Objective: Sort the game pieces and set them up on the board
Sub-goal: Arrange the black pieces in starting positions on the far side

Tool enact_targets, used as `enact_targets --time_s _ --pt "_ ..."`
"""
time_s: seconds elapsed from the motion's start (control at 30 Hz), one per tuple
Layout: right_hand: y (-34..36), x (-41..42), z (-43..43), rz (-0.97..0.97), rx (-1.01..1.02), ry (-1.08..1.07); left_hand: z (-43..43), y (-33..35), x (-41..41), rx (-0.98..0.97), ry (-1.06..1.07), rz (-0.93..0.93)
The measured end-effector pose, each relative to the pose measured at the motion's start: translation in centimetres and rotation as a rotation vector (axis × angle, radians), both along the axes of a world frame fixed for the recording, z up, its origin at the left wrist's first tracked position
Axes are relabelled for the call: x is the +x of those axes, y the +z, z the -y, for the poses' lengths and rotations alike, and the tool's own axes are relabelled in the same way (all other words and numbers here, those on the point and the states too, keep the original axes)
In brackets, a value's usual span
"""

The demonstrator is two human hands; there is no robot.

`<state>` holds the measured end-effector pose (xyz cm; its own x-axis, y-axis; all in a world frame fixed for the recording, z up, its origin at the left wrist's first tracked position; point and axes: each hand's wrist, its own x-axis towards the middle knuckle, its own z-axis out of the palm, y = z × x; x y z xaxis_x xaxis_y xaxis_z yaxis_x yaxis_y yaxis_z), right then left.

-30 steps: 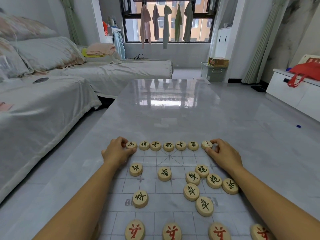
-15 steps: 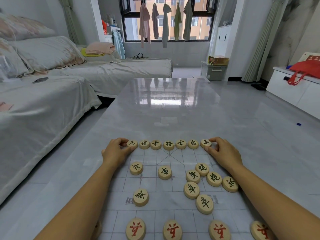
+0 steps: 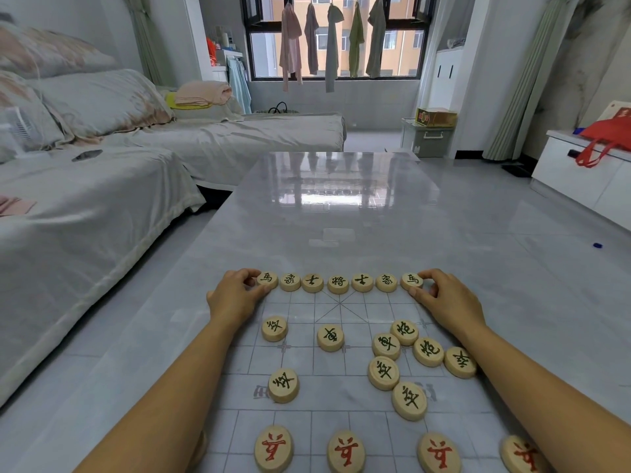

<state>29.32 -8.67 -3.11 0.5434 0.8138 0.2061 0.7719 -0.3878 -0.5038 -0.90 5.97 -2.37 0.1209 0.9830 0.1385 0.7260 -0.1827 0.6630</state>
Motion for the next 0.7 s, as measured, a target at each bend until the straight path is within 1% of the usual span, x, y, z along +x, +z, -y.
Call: enact_targets --time_s 0.23,0.4,0.5,0.57,0.7 --pt "0.0 0.0 -0.1 -0.021 0.004 0.002 0.0 0.1 0.0 -0.020 -0.005 0.004" --pt "0.1 0.1 0.1 -0.082 0.007 0.016 -0.1 0.0 -0.7 -0.102 -0.041 0.177" --pt "0.7 0.1 0.6 -0.252 0.001 0.024 0.2 0.8 -1.5 -0.179 -0.108 0.270" --pt "1.5 0.2 1.1 -0.347 -0.022 0.062 0.9 1.4 -2.2 -0.220 -0.163 0.276" --pt "2.8 -0.1 3.3 -0.313 -0.058 0.188 3.5 2.4 -4.6 -0.293 -0.251 0.238"
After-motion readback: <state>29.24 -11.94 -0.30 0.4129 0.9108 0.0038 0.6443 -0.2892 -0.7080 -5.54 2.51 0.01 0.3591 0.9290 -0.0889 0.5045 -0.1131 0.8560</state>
